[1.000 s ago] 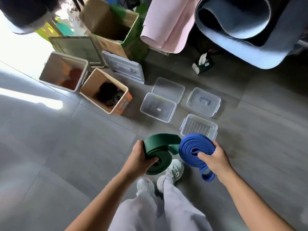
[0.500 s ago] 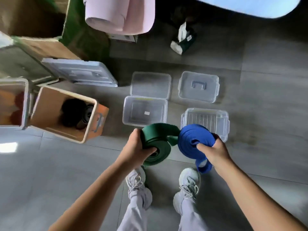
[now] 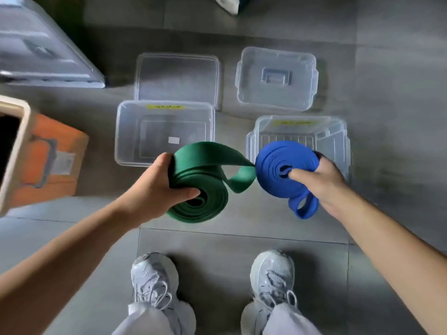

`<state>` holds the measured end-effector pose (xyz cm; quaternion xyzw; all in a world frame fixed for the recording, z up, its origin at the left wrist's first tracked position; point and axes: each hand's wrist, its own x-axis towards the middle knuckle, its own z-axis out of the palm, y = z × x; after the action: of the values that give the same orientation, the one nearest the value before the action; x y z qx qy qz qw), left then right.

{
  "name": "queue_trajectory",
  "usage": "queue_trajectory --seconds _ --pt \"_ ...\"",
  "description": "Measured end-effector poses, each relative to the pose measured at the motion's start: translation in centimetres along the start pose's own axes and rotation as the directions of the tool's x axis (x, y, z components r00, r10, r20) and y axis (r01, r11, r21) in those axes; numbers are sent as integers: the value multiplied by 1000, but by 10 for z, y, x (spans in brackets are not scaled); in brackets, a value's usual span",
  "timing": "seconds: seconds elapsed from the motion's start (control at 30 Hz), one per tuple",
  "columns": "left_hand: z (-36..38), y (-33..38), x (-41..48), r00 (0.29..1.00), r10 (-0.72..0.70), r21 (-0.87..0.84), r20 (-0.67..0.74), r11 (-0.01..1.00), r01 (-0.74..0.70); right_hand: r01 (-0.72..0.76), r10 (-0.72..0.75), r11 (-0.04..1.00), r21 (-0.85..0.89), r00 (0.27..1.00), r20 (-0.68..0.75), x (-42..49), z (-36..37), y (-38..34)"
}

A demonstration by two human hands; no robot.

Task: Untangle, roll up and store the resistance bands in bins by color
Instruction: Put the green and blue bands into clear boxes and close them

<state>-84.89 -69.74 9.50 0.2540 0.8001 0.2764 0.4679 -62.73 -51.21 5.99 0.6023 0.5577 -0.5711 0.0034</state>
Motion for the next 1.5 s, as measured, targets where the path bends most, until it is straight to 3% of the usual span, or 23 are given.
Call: queue_trajectory --seconds 0.17,0.3,0.5,0.6,0.73,0.8,0.87,0.97,1.03,1.07,1.13,1.2,1.23,1.27,1.33,1.4,1.5 --pt "8 -2 39 994 77 -25 74 997 -75 -111 111 994 9 994 -14 58 -45 1" --pt "11 5 70 968 224 -39 110 975 -221 -213 224 970 -118 971 88 105 -61 -4" --pt "6 6 72 934 343 -33 103 939 -342 -204 230 953 -225 969 94 145 -26 12" --pt "4 4 52 942 324 6 84 945 -326 -175 206 925 -338 977 60 146 -14 23" --pt "4 -9 36 958 275 26 79 960 -278 -30 94 881 -472 989 111 158 -5 26" --pt "6 -18 36 962 262 17 73 965 -263 25 56 780 -625 993 108 166 -2 27" --pt "6 -24 36 967 246 -16 69 969 -245 63 -38 554 -830 998 51 171 2 33" --pt "8 -20 33 965 250 14 81 968 -252 25 -79 303 -953 997 1 168 5 38" --pt "10 -21 35 966 247 1 79 969 -248 11 -116 213 -977 993 -14 152 5 20" --pt "10 -23 39 967 243 9 74 970 -244 49 -192 257 -965 981 -1 142 4 8" --pt "10 -26 43 967 244 76 69 965 -249 325 -446 490 -809 891 88 114 7 -14" --pt "8 -29 44 969 240 121 54 962 -245 675 -651 633 -378 729 211 77 23 -35" --pt "7 -30 45 971 235 120 44 964 -238 739 -671 650 -178 667 324 61 35 -44" --pt "5 -31 44 971 235 116 38 964 -238 736 -630 672 -80 625 461 47 50 -49" --pt "0 -32 45 968 250 121 14 961 -250 700 -478 703 -125 596 645 34 81 -49" --pt "-7 -36 44 965 254 68 -60 966 -250 678 -452 724 -126 606 655 36 106 -40" --pt "-12 -50 43 975 143 -266 -170 946 -185 517 -521 840 167 679 517 38 130 -25"
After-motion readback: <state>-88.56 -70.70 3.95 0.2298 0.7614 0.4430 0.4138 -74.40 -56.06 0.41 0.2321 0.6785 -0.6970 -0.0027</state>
